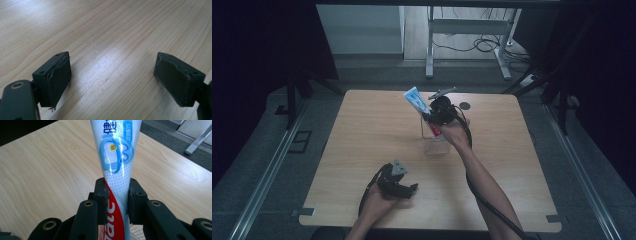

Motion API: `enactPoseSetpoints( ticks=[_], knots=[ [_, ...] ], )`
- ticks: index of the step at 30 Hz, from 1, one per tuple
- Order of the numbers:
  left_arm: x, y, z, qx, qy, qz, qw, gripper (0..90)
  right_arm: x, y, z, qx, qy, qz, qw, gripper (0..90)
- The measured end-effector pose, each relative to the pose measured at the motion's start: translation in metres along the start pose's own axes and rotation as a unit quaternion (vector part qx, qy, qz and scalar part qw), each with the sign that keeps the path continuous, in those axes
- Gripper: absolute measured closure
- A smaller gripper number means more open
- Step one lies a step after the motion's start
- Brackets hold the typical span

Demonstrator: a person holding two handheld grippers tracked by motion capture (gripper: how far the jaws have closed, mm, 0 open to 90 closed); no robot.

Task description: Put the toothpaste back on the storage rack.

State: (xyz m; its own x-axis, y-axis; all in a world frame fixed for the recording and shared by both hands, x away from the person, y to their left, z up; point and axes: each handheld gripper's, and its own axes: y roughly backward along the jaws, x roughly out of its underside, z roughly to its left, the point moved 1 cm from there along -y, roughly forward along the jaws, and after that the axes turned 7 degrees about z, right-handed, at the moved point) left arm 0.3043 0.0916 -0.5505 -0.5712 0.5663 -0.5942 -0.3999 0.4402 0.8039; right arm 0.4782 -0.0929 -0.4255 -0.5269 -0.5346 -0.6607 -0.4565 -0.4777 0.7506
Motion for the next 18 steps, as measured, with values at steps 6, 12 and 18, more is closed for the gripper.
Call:
enactPoseSetpoints(
  ticks=[6, 12, 18],
  knots=[
    [0.000, 0.000, 0.000, -0.001, -0.003, 0.000, 1.0000, 14.4, 0.004, -0.001, 0.002, -0.004, 0.005, 0.004, 1.0000, 71.9],
    [0.000, 0.000, 0.000, -0.001, -0.002, 0.000, 1.0000, 14.4, 0.012, -0.001, 0.001, -0.005, 0.002, 0.010, 0.9999, 71.6],
    [0.000, 0.000, 0.000, 0.000, -0.002, 0.001, 1.0000, 14.4, 0.022, -0.001, -0.001, -0.009, -0.001, 0.020, 0.9997, 71.6]
  ],
)
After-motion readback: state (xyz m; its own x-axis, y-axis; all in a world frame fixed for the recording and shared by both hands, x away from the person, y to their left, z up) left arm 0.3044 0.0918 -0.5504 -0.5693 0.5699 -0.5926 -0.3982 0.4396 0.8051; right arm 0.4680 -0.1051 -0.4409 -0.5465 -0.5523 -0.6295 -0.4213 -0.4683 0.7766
